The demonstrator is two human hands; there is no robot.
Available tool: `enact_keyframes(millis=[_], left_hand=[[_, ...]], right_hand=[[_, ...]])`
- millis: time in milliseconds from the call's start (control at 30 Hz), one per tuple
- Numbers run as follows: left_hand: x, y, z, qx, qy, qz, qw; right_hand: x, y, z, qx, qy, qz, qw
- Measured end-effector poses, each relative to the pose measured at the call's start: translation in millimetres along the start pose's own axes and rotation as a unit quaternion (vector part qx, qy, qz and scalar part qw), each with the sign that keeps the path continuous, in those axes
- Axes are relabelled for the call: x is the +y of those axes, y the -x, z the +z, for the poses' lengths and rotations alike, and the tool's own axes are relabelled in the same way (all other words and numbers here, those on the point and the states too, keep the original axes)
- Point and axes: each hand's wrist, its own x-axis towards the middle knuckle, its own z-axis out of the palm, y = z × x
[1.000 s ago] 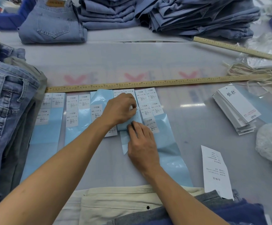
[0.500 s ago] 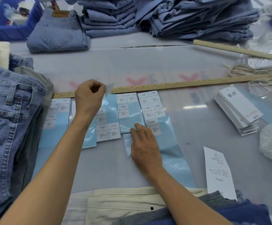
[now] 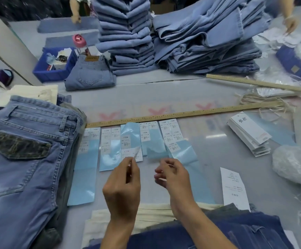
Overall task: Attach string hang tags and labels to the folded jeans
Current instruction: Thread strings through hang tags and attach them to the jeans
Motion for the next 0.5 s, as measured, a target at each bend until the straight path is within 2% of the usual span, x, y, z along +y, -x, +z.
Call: enact_keyframes(millis=[67,133,333,500], left_hand=[[11.5,8.3,-3.9,-0.011,-0.031,0.139,0.990],[26.0,17.2,-5.0,-0.023,-0.038,0.225,0.973],[71.7,42.4,1.1,-0.102,0.013,0.357,0.928],[107.2,56.9,13.7,-0.152,0.050,0.402,0.901]], right_hand=[[-11.3,32.9,-21.6,-0.011,-0.152,0.052,0.987],[-24.4,57.5,-37.7,-0.009,-0.210,0.069,0.975],[-43.5,88.7,-83.8,0.049,-0.257,0.055,0.964],[-41.3,105.3,-131.6,0.103,-0.241,0.011,0.965]])
